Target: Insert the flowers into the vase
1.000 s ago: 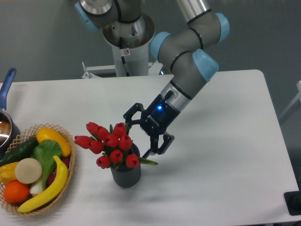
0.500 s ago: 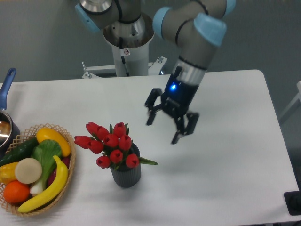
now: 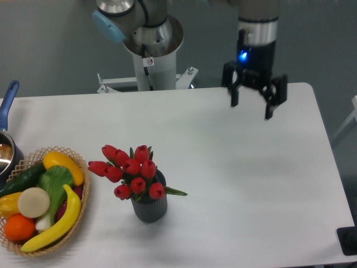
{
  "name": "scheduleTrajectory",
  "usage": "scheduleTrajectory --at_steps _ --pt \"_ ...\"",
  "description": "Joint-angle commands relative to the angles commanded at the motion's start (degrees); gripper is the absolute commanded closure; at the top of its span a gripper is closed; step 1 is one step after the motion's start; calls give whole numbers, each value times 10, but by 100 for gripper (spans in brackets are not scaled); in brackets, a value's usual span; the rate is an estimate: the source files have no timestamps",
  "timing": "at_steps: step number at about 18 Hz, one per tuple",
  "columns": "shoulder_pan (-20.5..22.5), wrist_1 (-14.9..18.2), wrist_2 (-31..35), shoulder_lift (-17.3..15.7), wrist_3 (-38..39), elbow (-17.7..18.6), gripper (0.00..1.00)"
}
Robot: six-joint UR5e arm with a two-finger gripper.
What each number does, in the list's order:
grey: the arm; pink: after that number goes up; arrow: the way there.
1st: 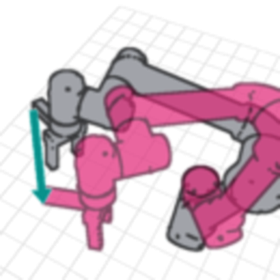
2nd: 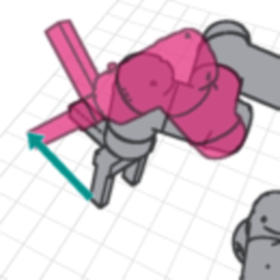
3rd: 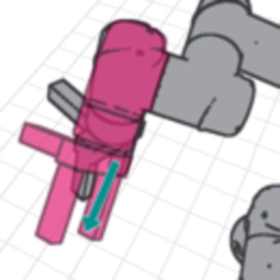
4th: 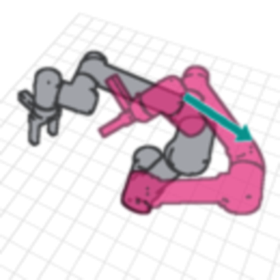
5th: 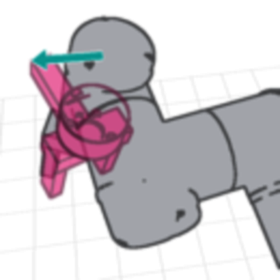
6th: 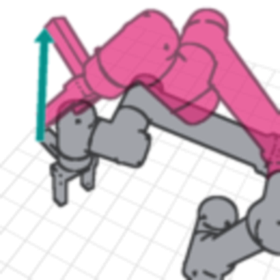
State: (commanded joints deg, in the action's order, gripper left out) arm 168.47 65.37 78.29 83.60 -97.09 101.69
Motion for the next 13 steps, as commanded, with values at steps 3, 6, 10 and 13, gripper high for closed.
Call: scheduleTrajectory --at_steps 3,6,10,13 --pt "39 61 52 -31 -48 2 0" --pt "92 116 90 -60 -76 5 0" --pt "199 177 99 -80 -190 -1 0" --pt "264 194 99 -85 -248 -1 0"
